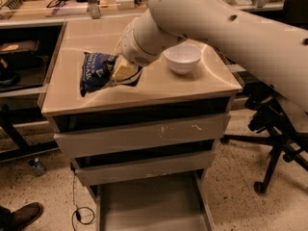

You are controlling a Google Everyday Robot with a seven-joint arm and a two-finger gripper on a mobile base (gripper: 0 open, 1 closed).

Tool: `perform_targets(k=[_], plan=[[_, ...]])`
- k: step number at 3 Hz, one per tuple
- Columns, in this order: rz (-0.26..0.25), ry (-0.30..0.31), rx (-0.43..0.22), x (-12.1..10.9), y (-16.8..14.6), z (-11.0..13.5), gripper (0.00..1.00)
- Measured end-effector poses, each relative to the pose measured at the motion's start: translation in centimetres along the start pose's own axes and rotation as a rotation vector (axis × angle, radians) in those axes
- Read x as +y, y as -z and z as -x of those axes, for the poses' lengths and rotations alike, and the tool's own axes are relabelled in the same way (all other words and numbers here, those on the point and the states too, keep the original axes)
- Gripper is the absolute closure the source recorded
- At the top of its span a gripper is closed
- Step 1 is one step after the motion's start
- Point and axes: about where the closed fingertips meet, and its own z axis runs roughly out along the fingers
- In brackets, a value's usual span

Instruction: Pick blue chip bag from bottom drawer and place on counter

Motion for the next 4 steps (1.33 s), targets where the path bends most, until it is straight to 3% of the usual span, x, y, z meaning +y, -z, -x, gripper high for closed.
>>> perform_targets(k=[1,4], plan=[[0.055,0.018,0.016,-0.9,-2.6,1.2,1.00],[0.195,0.027,-0.024,-2.7,-9.4,3.5,1.00]])
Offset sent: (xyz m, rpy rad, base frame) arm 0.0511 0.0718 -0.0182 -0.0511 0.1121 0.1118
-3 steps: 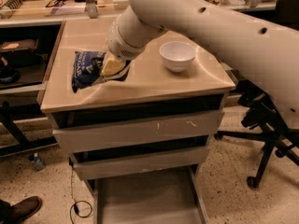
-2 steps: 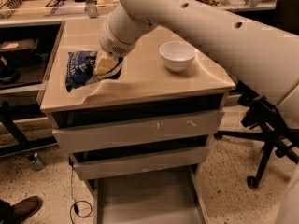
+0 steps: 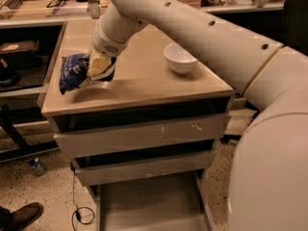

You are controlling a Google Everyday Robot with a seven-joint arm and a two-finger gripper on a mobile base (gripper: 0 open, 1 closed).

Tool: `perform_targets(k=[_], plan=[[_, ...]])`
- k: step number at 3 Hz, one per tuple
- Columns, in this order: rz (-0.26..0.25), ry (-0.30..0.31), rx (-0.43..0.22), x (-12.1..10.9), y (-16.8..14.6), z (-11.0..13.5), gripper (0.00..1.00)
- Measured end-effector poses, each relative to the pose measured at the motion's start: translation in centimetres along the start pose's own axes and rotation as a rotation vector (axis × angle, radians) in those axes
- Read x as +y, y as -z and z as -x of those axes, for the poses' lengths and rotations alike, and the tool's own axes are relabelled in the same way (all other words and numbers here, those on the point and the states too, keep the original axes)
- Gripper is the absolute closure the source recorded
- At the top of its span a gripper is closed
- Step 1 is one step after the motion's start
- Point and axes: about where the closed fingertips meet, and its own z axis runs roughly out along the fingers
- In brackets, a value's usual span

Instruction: Pick blue chip bag from bottom drawer and place on counter

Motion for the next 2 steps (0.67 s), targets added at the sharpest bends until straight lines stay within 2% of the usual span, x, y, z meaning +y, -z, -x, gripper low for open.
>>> perform_targets(k=[1,2], plan=[[0.040,-0.017,-0.049,-0.29,-1.71,0.04,1.00],[0.041,-0.019,-0.051,-0.33,-1.82,0.04,0.81]])
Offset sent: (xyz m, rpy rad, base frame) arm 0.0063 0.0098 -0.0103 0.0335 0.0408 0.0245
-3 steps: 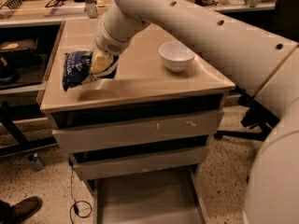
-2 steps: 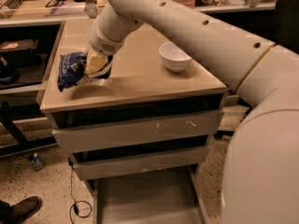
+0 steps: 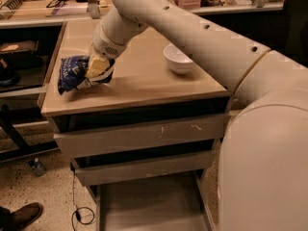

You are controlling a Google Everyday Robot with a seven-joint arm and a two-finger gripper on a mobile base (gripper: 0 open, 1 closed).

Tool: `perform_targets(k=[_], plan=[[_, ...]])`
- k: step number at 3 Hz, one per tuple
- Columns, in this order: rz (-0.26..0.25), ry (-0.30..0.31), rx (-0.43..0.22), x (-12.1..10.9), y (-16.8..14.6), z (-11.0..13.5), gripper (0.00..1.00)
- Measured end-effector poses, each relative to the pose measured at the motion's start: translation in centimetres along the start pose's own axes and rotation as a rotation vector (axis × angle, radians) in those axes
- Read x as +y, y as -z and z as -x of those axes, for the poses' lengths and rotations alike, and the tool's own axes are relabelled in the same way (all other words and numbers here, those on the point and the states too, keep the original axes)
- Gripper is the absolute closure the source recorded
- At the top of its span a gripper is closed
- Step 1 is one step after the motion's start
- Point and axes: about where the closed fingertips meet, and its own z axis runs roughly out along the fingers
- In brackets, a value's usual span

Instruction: Pick blue chip bag from bottom drawer and place on counter

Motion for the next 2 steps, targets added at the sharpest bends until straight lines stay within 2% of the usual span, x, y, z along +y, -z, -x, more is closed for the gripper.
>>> perform_targets(k=[2], plan=[[0.000,0.000,0.000,0.00,-0.01,0.00,0.35]])
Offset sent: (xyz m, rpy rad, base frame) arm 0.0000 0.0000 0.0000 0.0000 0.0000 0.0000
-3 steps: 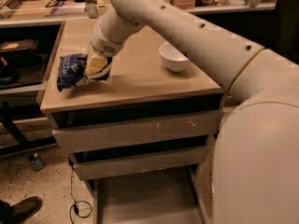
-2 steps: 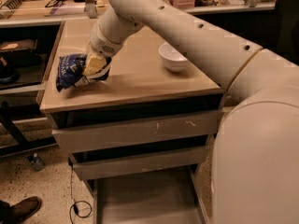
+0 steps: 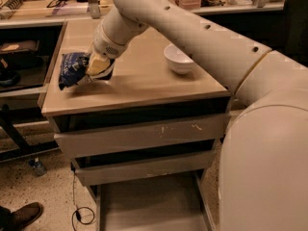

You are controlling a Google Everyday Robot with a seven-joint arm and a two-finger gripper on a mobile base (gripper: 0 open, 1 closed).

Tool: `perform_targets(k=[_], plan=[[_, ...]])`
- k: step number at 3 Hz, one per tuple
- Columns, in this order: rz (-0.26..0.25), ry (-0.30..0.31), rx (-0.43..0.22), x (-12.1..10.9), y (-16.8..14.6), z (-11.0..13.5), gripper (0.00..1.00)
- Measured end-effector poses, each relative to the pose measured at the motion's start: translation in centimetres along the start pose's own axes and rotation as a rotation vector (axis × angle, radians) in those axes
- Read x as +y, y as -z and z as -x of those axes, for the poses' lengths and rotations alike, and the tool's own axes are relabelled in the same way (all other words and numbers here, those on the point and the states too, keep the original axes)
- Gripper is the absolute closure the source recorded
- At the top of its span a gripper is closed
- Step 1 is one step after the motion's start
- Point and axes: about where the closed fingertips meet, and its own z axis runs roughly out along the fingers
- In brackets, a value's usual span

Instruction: Pick blue chip bag from bottom drawer and place on counter

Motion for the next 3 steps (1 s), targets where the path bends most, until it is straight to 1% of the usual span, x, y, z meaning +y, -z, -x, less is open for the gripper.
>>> perform_targets(k=[1,2,3], plan=[[0.000,0.000,0.000,0.00,0.00,0.00,0.11],[0.000,0.000,0.000,0.00,-0.01,0.00,0.00],[0.000,0.000,0.000,0.00,-0.01,0.00,0.00]])
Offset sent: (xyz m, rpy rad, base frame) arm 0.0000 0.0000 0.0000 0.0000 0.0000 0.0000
